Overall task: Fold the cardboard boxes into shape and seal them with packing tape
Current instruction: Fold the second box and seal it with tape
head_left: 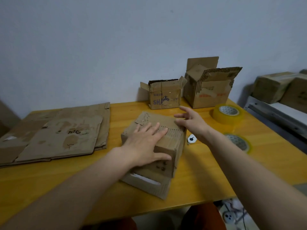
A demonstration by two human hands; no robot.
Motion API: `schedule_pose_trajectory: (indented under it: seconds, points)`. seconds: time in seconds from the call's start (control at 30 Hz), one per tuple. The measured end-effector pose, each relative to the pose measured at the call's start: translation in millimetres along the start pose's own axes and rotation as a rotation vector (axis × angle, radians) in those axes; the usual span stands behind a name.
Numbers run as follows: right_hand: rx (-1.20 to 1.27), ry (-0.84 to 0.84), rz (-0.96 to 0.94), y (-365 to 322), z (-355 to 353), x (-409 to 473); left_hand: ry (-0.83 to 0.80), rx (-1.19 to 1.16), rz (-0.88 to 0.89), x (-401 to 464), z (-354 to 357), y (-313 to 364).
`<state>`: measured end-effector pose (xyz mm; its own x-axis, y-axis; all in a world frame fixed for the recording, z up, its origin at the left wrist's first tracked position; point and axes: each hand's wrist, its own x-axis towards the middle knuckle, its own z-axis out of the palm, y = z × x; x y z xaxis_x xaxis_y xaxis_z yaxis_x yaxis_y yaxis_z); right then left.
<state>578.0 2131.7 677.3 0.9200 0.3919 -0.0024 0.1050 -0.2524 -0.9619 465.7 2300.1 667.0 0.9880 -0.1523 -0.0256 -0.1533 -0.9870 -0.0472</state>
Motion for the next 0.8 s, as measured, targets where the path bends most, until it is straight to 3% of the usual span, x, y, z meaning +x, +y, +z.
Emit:
schedule_pose_trajectory:
  seconds: [0.13, 0.23, 0.33, 0.5, 0.6, 0.67, 0.8]
  points:
    - [-0.151, 0.290, -0.011, 12, -24, -1, 0.118, 0.016, -0.161, 21, 6, 47]
    - [-0.371, 0.350, 0.070, 24, -52, -11, 0.162, 0.001, -0.125, 41, 4, 67]
    - [-0.601, 0.292, 0.216, 42, -82, -27, 0.134, -0.034, -0.128, 57, 3, 69]
    - [-1.073, 0.033, 0.401, 71, -113, -60, 0.137, -0.054, -0.139, 68, 4, 72]
    - [-1.083, 0.004, 0.410, 84, -117, -69, 0.139, -0.035, -0.124, 68, 1, 74]
    - [-0.999, 0.052, 0.296, 87, -116, -70, 0.130, -0.042, -0.102, 66, -3, 72]
    - [-0.426, 0.220, 0.086, 57, -117, -66, 0.062, -0.330, -0.161, 61, -15, 68]
